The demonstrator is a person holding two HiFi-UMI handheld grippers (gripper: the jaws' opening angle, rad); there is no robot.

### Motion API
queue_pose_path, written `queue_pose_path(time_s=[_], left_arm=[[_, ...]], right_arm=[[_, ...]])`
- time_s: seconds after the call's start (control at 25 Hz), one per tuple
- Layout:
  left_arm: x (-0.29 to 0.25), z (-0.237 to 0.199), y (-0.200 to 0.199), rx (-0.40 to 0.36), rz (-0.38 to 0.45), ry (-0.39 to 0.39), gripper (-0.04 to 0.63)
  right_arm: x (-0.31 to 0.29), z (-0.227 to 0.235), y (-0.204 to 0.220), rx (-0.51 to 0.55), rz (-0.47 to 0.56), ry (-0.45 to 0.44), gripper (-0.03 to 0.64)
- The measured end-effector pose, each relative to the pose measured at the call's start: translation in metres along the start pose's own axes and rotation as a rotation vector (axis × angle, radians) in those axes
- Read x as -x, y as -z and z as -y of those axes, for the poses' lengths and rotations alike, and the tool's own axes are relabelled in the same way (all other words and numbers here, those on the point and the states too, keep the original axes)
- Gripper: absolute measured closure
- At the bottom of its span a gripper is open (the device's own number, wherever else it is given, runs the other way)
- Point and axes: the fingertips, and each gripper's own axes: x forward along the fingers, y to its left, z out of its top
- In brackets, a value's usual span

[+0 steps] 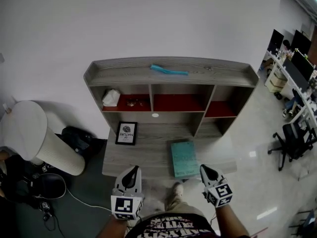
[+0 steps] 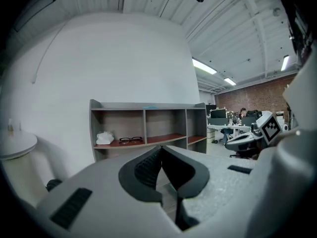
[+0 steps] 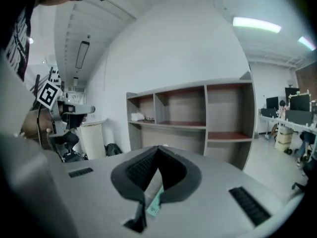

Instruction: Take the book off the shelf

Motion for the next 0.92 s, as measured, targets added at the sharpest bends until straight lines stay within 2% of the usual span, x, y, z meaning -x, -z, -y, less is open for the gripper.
queue_pose_path(time_s=[0.2, 0.32, 0.4, 0.72, 0.92], left_arm=[[0.029, -0.002, -0.022, -0.013, 0.068, -0.001, 0.589], [0.044, -0.003, -0.035, -0.019, 0.108, -0.006, 0.589], [0.05, -0.002, -0.042, -0.052, 0.131, -0.015, 0.589], [0.065, 0.01, -0.052, -0.118, 0.17, -0.051, 0.589], [0.06, 0.021, -0.053, -0.127, 0.181, -0.013, 0.589]], right_arm=[[0.032, -0.02, -0.071, 0.075, 0.151, 0.024, 0.614], [0.051, -0.032, -0.099, 0.126, 0.199, 0.026, 0.614], [0.062, -0.037, -0.111, 0.162, 0.217, 0.026, 0.614], [0.069, -0.045, -0.11, 0.179, 0.197, 0.032, 0.614], [0.072, -0.044, -0.109, 0.17, 0.186, 0.028, 0.614]])
